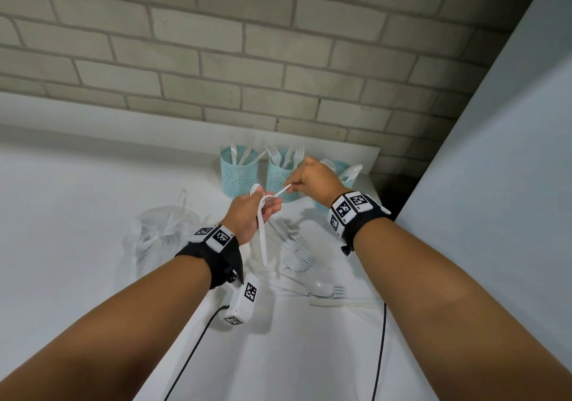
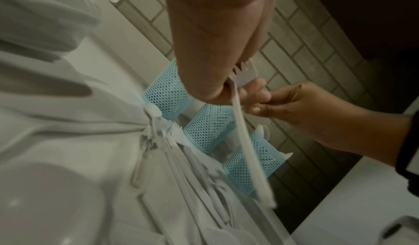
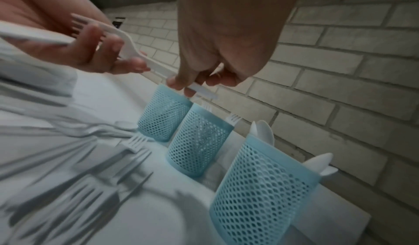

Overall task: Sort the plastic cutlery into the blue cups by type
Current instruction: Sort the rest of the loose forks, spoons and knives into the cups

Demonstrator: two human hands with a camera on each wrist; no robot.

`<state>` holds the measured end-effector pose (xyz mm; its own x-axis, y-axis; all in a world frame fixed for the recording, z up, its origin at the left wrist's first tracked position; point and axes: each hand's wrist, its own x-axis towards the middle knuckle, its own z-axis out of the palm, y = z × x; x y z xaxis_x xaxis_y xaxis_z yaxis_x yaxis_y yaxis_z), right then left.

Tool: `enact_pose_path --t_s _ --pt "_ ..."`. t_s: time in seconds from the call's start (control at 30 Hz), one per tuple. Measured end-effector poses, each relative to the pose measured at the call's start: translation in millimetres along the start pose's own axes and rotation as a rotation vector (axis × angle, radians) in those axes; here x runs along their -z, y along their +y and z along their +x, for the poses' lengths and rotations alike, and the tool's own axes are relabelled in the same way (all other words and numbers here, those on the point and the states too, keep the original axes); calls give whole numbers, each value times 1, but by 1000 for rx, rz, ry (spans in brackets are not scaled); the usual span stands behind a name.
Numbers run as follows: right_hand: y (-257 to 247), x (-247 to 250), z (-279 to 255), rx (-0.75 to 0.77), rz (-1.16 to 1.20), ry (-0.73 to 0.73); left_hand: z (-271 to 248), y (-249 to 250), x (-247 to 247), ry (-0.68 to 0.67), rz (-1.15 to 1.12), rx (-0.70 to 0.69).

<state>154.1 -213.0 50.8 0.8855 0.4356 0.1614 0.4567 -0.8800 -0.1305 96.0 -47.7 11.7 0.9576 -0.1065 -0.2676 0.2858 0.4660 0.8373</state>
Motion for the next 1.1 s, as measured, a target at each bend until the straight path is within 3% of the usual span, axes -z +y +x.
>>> enact_pose_path --t_s 0.1,0.23,0.33,0.43,0.57,0.73,0.83,0.9,1.0,1.1 --pt "5 5 -1 -52 72 115 0 4 1 31 -50 18" --pt "6 4 9 -324 534 394 2 9 7 34 -55 16" --pt "1 5 26 -447 834 495 0 12 9 -19 -8 0" --pt "-2 1 46 -539 935 491 -3 16 10 -74 -43 22" --pt "-2 -9 62 -633 1011 356 -4 20 14 -127 -101 53" --pt "-5 -8 64 -626 945 379 0 21 19 -137 -112 99" --pt "-16 -1 53 -430 823 473 3 19 17 -113 -91 109" --pt "-26 2 44 -286 837 317 3 17 14 -112 -83 122" --pt "-33 -2 30 -147 661 -6 4 13 8 -132 -45 135" --pt "-32 -8 16 -135 598 -113 3 7 -1 -173 -27 120"
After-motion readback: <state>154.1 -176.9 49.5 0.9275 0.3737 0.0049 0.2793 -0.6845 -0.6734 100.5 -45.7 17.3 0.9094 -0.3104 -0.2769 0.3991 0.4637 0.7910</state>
